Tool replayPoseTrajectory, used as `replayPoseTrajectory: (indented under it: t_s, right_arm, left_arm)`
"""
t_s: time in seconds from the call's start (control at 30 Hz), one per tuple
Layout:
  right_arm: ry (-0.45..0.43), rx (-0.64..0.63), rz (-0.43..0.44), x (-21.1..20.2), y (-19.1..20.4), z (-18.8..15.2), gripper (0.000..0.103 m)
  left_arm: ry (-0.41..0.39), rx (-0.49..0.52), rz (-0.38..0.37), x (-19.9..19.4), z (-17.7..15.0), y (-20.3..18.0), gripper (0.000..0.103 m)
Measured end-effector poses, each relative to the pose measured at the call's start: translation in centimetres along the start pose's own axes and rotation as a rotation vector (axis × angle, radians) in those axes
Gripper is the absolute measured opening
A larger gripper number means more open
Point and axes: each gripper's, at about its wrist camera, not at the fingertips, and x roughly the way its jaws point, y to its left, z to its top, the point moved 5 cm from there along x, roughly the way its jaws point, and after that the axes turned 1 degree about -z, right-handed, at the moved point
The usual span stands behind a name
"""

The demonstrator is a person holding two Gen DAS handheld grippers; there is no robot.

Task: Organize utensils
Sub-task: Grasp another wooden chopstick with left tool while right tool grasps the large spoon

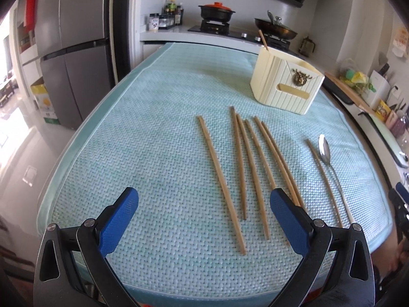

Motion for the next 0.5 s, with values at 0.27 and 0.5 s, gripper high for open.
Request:
replayPoseTrajectory:
  t_s: [0.27, 0.5]
  right_arm:
    - [0.103, 0.006, 0.066, 4.3, 1.0, 0.0, 0.077]
    - [0.184, 0.054, 0.112, 7.3, 2.2, 0.5, 0.077]
  left_arm:
    - [0.048, 0.014, -0.032, 3.0, 1.1, -0.5, 0.102]
    - [0.082, 0.010, -0.061, 5.4, 2.6, 0.2, 0.102]
